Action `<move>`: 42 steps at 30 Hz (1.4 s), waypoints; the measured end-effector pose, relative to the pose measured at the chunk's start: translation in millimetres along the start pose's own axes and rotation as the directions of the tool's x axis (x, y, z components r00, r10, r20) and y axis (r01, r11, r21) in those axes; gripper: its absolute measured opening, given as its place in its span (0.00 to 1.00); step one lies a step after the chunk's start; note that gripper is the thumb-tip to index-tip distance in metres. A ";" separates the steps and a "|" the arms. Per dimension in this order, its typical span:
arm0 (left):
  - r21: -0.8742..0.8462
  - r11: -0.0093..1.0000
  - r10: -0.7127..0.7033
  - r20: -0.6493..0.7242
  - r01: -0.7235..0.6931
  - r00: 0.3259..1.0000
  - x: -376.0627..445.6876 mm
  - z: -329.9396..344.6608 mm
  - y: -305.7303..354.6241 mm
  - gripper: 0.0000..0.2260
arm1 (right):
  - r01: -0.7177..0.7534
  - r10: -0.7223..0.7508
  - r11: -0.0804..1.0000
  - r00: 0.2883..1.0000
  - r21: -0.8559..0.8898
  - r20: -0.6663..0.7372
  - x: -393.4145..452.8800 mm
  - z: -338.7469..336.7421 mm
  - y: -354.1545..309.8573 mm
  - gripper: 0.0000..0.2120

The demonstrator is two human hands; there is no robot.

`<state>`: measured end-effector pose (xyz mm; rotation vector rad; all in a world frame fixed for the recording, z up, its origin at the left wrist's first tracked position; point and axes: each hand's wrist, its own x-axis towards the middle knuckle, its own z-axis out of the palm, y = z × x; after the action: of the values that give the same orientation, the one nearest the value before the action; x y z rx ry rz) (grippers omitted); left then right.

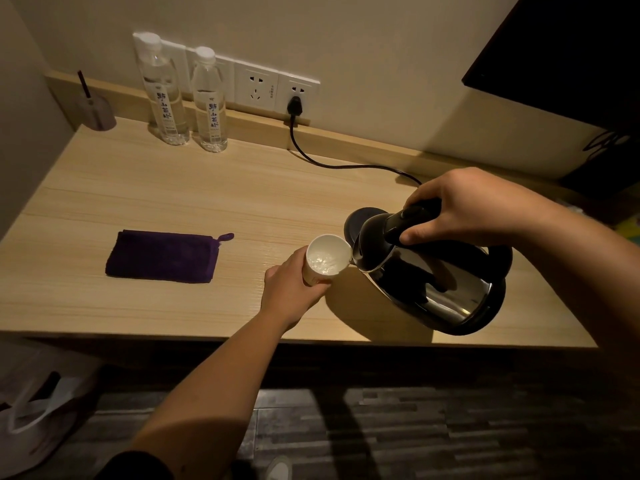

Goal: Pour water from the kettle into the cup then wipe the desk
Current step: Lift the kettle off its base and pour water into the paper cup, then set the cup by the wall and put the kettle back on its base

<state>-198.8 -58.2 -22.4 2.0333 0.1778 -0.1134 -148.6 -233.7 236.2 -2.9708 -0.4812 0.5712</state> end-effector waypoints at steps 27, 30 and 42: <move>0.005 1.000 -0.026 0.040 0.026 0.999 3.7 4.0 -7.3 0.31 | -0.024 0.224 0.764 0.947 0.645 -0.231 -45.5 63.9 47.5 0.15; 0.011 1.000 -0.016 0.031 0.016 0.999 3.1 3.7 -6.7 0.33 | -0.008 0.321 0.682 0.902 0.731 -0.290 -58.2 84.9 55.5 0.17; -0.063 0.998 -0.011 -0.005 0.011 1.000 3.7 8.9 -8.3 0.31 | 0.030 0.767 0.434 0.512 0.900 -0.387 -75.5 163.8 103.0 0.17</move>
<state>-196.6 -62.2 -34.3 1.9702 0.1935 -0.1080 -246.4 -352.6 96.8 -1.9566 0.5625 -0.4640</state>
